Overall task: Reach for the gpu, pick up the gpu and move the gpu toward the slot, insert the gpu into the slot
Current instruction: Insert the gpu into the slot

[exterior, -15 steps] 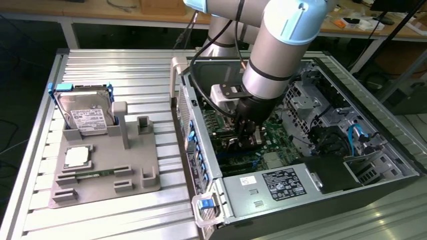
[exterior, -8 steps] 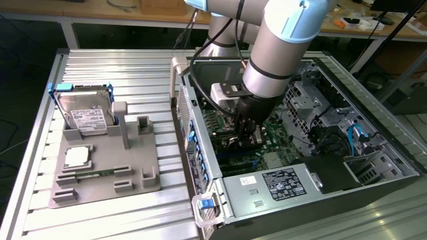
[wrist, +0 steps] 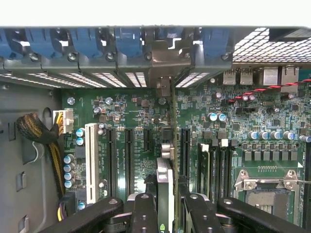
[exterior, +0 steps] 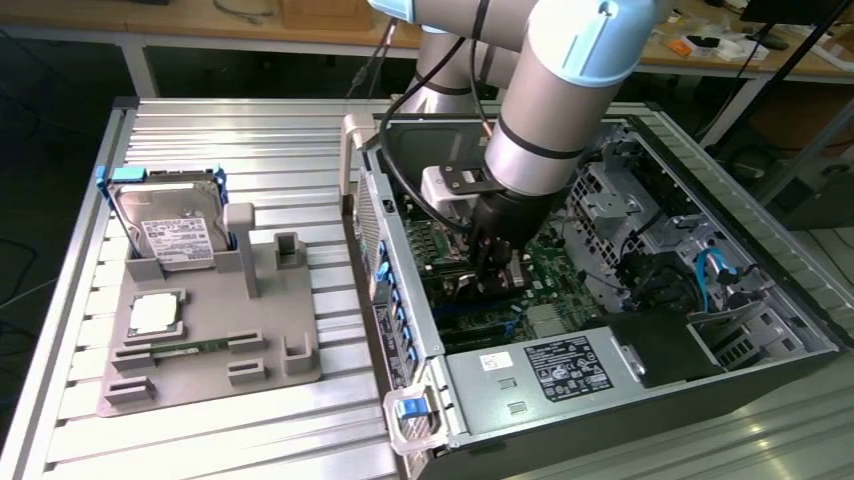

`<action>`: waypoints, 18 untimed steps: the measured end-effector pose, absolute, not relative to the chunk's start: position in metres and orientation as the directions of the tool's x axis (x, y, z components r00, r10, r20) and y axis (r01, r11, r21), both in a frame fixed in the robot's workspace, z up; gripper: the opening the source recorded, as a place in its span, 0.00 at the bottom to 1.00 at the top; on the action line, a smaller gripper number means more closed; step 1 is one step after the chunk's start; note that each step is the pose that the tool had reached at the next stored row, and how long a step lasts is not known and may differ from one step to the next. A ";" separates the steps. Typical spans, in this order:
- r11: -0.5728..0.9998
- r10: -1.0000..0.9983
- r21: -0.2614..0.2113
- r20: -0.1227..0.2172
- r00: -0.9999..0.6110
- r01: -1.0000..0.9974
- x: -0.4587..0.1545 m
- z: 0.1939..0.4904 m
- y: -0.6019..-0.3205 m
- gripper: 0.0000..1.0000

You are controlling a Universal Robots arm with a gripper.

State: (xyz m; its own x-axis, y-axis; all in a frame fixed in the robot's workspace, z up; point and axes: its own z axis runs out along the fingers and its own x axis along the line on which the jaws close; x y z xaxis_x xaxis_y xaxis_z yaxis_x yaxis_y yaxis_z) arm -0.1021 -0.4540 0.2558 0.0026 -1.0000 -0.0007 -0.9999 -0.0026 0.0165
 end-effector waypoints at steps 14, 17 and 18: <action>-0.003 -1.000 0.017 0.001 0.003 -1.000 -0.102 0.253 -0.455 0.27; -0.002 -1.000 0.017 0.000 0.002 -1.000 -0.102 0.250 -0.455 0.27; -0.002 -1.000 0.017 0.001 0.003 -1.000 -0.102 0.249 -0.455 0.27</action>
State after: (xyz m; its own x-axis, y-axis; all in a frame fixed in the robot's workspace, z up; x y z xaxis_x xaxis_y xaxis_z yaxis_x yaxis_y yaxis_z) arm -0.1021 -0.4547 0.2489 0.0025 -1.0000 0.0006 -0.9999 -0.0025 0.0166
